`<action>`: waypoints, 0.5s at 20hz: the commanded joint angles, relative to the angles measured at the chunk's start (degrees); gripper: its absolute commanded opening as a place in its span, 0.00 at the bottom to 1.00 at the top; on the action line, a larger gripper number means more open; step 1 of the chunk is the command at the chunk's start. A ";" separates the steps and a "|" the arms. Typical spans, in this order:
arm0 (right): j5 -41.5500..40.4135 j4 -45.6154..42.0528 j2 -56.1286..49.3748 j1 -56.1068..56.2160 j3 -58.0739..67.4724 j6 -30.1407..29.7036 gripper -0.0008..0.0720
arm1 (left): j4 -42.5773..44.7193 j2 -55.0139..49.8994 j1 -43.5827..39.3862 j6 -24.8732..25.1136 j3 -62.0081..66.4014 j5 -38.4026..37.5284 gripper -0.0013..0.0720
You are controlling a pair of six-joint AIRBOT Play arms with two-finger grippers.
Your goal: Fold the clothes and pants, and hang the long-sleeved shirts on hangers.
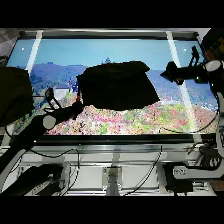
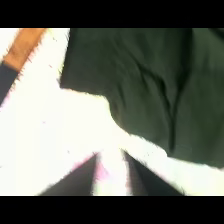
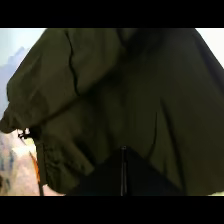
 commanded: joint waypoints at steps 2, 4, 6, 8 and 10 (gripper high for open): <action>-6.38 7.50 10.99 0.09 -22.12 -1.77 0.03 | -2.16 0.02 -5.68 -8.28 -2.32 2.93 0.76; -4.96 10.01 11.65 0.74 -26.75 -1.75 0.45 | -2.54 -2.27 -5.79 -13.99 -2.32 3.78 0.76; -6.69 13.70 11.54 1.51 -29.53 -0.85 0.48 | -2.58 -5.16 -6.03 -19.96 -2.32 6.67 0.76; -10.80 15.13 11.54 2.95 -30.73 2.86 0.48 | -2.58 -7.89 -6.16 -24.06 -2.32 12.22 0.68; -13.42 14.49 11.54 4.68 -31.01 6.75 0.48 | -2.58 -10.58 -6.16 -27.34 -2.32 17.64 0.67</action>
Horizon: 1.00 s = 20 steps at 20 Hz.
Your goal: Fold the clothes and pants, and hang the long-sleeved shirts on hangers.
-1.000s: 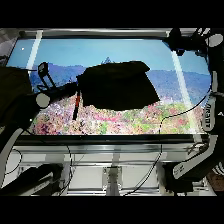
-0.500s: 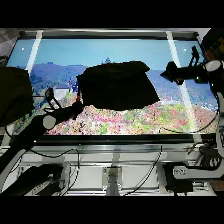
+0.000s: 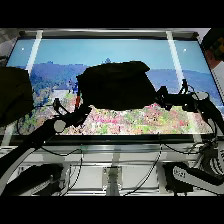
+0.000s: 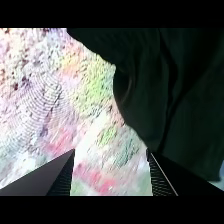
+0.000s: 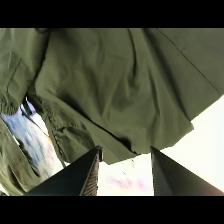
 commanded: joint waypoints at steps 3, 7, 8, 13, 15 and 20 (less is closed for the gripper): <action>-5.70 0.09 0.48 3.87 -2.34 7.17 0.47 | -0.13 -7.26 -0.31 -8.94 -0.07 9.97 0.67; -7.19 -1.44 0.48 3.89 -2.32 9.35 0.45 | -0.13 -10.49 -0.33 -11.89 -0.04 12.76 0.67; -7.19 -1.44 0.48 3.91 -2.32 9.35 0.45 | -0.13 -11.04 -0.33 -12.70 -0.02 13.40 0.67; -7.15 -1.44 0.48 3.91 -2.32 8.90 0.43 | -0.11 -14.58 -0.33 -16.44 0.85 21.92 0.60; -6.95 -1.42 0.50 3.91 -2.29 8.90 0.43 | -0.11 -16.28 -0.42 -16.44 1.75 21.94 0.57; -5.70 -1.70 0.48 3.91 -2.19 8.90 0.43 | -0.11 -19.08 -0.44 -16.44 4.74 24.09 0.56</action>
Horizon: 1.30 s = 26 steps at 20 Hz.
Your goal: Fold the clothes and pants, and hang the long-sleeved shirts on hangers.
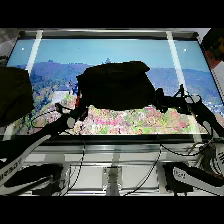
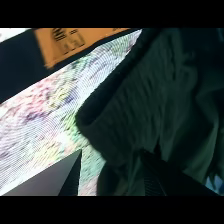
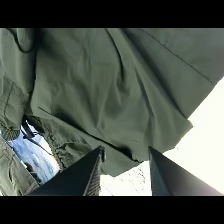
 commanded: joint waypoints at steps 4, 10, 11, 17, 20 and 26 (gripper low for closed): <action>0.39 -2.25 0.04 0.04 0.09 -0.04 0.43 | 0.07 -4.50 0.13 -0.98 4.00 1.81 0.38; 1.49 -5.49 0.02 -1.97 0.07 0.92 0.44 | 7.56 -2.49 -0.07 -0.94 4.70 2.43 0.04; 3.04 -7.26 0.02 -3.39 0.07 0.94 0.45 | 9.27 -1.03 -0.22 -0.94 4.72 2.43 0.04; 3.69 -7.08 -0.04 -9.35 -3.67 1.77 0.47 | 17.29 7.54 -0.22 -0.76 4.72 2.32 0.04; -0.33 -2.56 -1.16 -9.31 -5.75 1.29 0.47 | 17.27 9.86 -0.28 -0.74 4.72 2.12 0.04; -3.74 12.31 -7.23 -9.20 -5.75 -7.17 0.47 | 17.29 11.34 -0.87 -0.72 4.72 1.97 0.04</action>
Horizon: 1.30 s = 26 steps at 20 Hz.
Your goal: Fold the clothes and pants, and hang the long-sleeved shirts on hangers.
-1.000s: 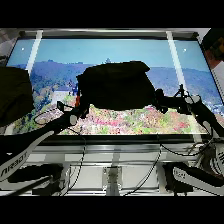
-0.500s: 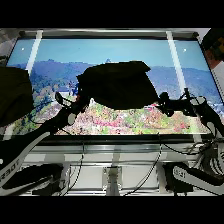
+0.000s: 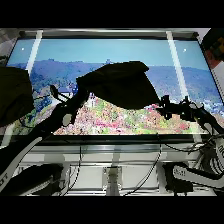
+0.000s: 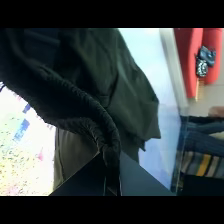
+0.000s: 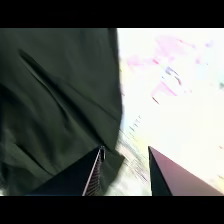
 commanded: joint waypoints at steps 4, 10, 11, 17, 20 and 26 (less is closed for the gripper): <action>-1.66 6.47 -4.66 -0.04 -0.22 -3.21 0.47 | 0.35 0.68 -0.26 0.04 0.07 -0.02 0.04; -2.97 7.32 -7.85 -0.04 -0.20 -5.35 0.47 | 0.35 0.68 -0.26 0.04 0.07 -0.02 0.04; -3.39 7.34 -7.89 -0.04 0.17 -5.42 0.47 | 0.35 0.68 -0.26 0.04 0.07 -0.02 0.04; -4.07 8.04 -11.39 1.73 6.80 -5.46 0.44 | 0.35 0.68 -0.26 0.04 0.07 -0.02 0.04; -4.11 8.00 -13.38 4.79 9.64 -5.14 0.29 | 0.35 0.68 -0.24 0.04 0.07 -0.02 0.04; -0.79 1.09 -9.31 5.14 10.01 -5.33 0.02 | 0.33 0.66 0.15 3.58 0.04 0.02 0.05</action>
